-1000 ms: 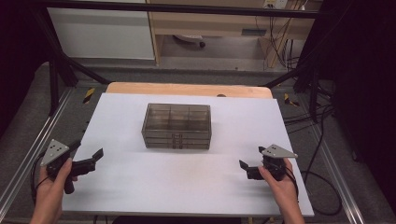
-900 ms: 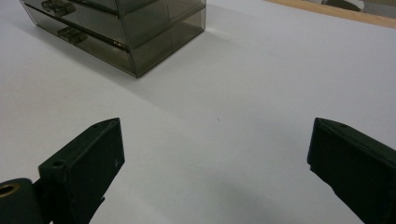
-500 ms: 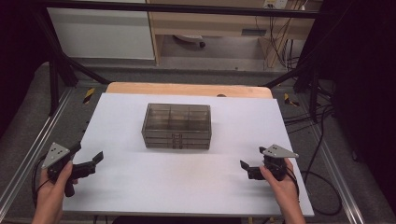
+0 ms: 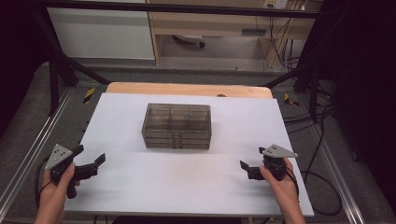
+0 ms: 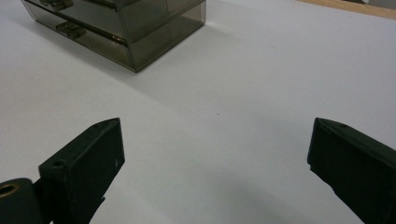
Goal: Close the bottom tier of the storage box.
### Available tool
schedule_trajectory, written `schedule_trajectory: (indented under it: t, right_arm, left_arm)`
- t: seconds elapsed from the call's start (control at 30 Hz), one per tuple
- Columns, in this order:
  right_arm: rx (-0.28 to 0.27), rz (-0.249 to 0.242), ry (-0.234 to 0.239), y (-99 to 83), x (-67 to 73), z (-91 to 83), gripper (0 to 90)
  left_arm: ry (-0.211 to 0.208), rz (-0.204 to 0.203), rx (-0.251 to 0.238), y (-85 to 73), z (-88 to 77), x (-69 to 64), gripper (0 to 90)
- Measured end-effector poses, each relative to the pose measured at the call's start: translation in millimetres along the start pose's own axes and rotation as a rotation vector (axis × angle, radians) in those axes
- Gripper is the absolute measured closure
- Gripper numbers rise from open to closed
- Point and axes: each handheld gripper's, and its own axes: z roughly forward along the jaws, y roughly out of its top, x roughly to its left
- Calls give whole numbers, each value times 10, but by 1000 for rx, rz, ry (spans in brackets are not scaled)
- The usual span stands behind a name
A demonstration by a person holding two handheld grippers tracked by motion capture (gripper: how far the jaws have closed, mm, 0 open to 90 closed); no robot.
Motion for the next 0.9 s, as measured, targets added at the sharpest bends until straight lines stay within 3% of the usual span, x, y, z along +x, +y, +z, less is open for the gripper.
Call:
schedule_trajectory:
  t: [0.9]
  right_arm:
    - [12,-3,6,-10,-2,23,42]
  left_arm:
    - [-35,46,42,-82,86,-145,69]
